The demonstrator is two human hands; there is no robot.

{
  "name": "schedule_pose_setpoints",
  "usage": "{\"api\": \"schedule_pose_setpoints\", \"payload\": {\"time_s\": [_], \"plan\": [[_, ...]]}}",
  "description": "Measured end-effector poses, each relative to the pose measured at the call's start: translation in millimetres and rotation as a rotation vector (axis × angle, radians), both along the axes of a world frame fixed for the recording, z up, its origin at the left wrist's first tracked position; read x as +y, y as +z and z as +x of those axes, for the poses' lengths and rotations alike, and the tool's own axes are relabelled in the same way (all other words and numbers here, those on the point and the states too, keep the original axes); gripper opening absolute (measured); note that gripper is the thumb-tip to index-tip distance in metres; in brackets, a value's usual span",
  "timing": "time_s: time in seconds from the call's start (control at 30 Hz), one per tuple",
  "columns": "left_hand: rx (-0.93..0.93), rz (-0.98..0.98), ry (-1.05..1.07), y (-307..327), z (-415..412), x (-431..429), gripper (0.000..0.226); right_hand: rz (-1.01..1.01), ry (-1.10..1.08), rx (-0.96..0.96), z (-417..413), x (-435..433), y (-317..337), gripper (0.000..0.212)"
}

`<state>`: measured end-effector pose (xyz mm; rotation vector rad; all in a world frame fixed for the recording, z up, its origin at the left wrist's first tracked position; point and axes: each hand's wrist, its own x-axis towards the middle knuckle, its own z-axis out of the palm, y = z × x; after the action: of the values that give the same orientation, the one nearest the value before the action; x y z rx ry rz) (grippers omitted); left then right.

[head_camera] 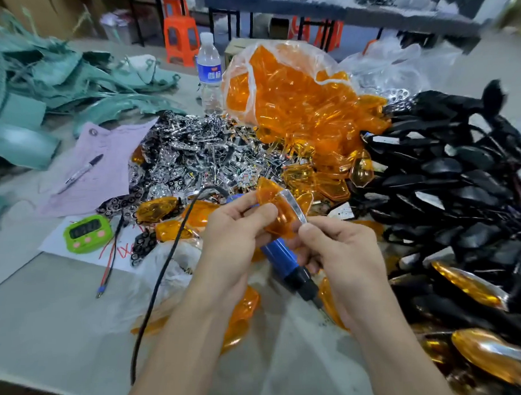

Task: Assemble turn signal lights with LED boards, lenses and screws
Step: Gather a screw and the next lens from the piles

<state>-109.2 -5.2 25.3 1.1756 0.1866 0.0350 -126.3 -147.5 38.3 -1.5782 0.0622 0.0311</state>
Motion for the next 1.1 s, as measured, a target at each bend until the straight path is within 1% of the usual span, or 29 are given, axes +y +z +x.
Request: {"api": "schedule_pose_setpoints", "payload": {"time_s": [0.13,0.23,0.3,0.43,0.57,0.6,0.63,0.7,0.77,0.8,0.9,1.0,1.03,1.1], "plan": [[0.017,-0.001,0.010,3,-7,-8,0.034,-0.025,0.004,0.011,-11,-5,-4,0.034],[0.029,0.020,0.012,5,-10,-9,0.029,0.035,0.011,0.049,-15,-9,-5,0.035],[0.039,0.053,0.008,5,-12,-8,0.029,0.034,0.025,0.065,-16,-14,-4,0.032],[0.089,0.073,0.048,5,-14,-5,0.025,-0.140,0.071,0.006,-9,-30,9,0.026],[0.131,0.148,0.069,5,-13,-3,0.021,-0.477,0.177,-0.133,-1,-41,27,0.023],[0.131,0.173,0.063,6,-13,-4,0.022,-0.533,0.205,-0.154,1,-42,31,0.021],[0.125,0.192,0.048,7,-13,-4,0.024,-0.569,0.233,-0.167,4,-43,34,0.018],[0.098,0.225,-0.005,8,-13,-6,0.030,-0.609,0.281,-0.165,7,-41,39,0.019],[0.061,0.246,-0.047,9,-14,-10,0.025,-0.579,0.285,-0.152,7,-35,39,0.023],[0.039,0.250,-0.058,9,-14,-12,0.022,-0.542,0.253,-0.161,6,-32,38,0.021],[0.003,0.247,-0.069,6,-16,-17,0.017,-0.418,0.071,-0.211,2,-25,30,0.017],[0.002,0.211,-0.034,6,-15,-20,0.017,-0.299,-0.106,-0.258,-2,-18,18,0.013],[-0.004,0.214,-0.023,6,-15,-20,0.016,-0.267,-0.151,-0.276,-4,-16,15,0.015],[-0.029,0.243,-0.020,6,-15,-22,0.021,-0.223,-0.188,-0.292,-6,-12,9,0.026]]}}
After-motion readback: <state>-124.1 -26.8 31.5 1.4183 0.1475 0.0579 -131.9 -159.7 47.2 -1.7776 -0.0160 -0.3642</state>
